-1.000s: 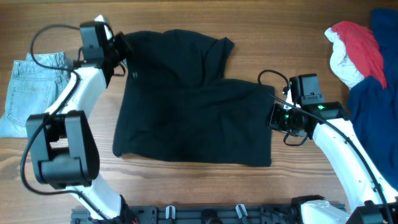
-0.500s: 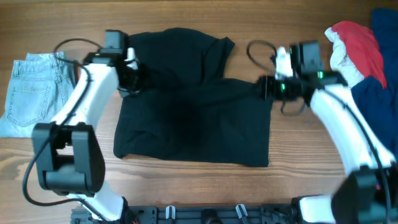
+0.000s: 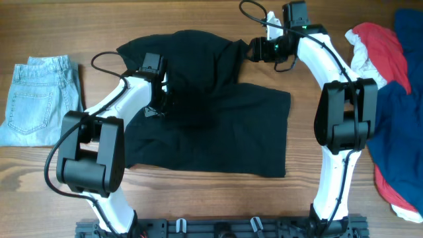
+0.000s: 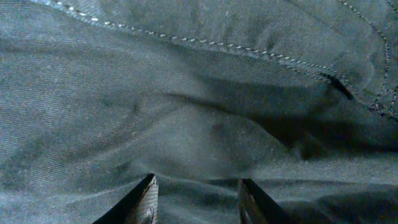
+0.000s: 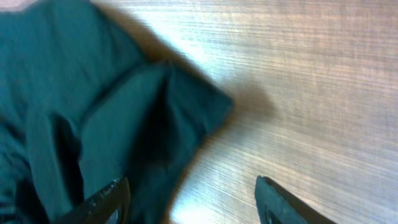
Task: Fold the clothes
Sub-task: 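Grasp the garment's top-right edge with the right gripper and smooth it, then grasp the black garment's bottom corners with both grippers near the table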
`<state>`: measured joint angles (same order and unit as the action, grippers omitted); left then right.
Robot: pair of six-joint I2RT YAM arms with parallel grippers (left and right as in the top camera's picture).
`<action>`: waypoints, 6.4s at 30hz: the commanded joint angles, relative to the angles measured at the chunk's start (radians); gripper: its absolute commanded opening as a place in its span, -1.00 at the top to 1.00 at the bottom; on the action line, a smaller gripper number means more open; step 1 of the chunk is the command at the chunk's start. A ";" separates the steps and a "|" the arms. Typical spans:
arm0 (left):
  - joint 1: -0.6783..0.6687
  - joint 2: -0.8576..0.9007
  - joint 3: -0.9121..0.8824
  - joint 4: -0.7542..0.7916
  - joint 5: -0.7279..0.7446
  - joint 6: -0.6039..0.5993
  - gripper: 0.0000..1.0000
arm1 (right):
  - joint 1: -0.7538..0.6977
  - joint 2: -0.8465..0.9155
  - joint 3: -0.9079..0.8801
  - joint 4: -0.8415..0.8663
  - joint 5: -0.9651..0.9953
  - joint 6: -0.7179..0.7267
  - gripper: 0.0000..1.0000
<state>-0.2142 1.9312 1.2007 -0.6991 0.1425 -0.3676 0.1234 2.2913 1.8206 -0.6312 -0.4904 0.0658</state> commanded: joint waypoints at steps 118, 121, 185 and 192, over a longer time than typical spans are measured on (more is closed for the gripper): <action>0.088 -0.710 -0.438 -0.295 0.055 -0.588 -0.63 | -0.036 -1.138 -0.797 -0.600 0.304 0.581 -0.46; 0.088 -0.708 -0.539 -0.195 0.084 -0.638 -0.61 | -0.036 -1.161 -0.890 -0.560 0.232 0.626 -0.45; 0.087 -0.708 -0.612 -0.008 -0.222 -0.621 0.92 | -0.036 -0.973 -1.382 -0.090 0.231 1.248 0.92; 0.087 -0.850 -0.609 -0.209 -0.184 -0.541 0.92 | -0.036 -0.997 -1.246 -0.177 0.231 0.969 0.92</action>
<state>-0.1307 1.1866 0.5934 -0.8673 -0.0475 -0.9913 0.0834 1.3033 0.5068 -0.7712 -0.2756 1.1526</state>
